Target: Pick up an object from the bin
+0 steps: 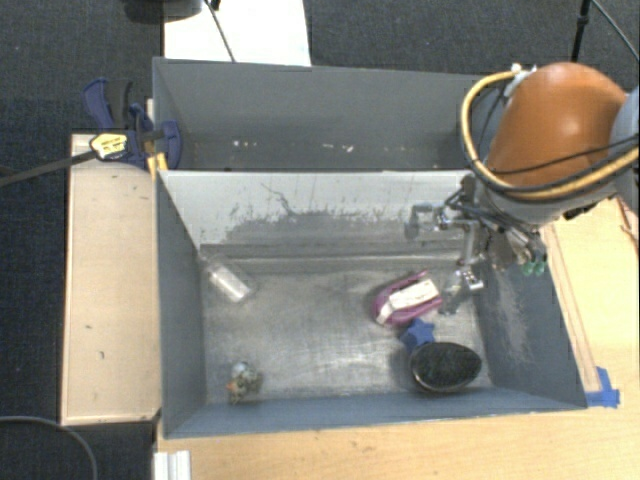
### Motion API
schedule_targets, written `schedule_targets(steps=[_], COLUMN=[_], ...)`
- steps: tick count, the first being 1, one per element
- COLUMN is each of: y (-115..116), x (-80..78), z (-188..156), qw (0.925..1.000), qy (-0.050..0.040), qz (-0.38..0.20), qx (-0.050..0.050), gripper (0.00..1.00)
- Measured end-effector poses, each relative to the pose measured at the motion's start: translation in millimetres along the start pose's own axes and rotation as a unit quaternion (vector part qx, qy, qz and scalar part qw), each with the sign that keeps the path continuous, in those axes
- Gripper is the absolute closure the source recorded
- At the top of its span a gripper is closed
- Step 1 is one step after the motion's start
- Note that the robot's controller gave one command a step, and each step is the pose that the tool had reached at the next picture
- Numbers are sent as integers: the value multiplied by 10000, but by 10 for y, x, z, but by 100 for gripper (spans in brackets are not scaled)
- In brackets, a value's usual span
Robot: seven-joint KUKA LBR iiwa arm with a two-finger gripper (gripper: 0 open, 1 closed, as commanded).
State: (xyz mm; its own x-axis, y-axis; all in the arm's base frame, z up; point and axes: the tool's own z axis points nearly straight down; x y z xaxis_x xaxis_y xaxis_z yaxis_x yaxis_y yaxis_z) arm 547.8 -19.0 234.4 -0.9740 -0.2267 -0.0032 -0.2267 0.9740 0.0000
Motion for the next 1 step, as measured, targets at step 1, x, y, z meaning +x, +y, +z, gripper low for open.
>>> schedule_targets(steps=[1], y=[19], x=[45], z=[1328], qw=[9999], qy=[5], qz=[152], qx=[-11], gripper=[0])
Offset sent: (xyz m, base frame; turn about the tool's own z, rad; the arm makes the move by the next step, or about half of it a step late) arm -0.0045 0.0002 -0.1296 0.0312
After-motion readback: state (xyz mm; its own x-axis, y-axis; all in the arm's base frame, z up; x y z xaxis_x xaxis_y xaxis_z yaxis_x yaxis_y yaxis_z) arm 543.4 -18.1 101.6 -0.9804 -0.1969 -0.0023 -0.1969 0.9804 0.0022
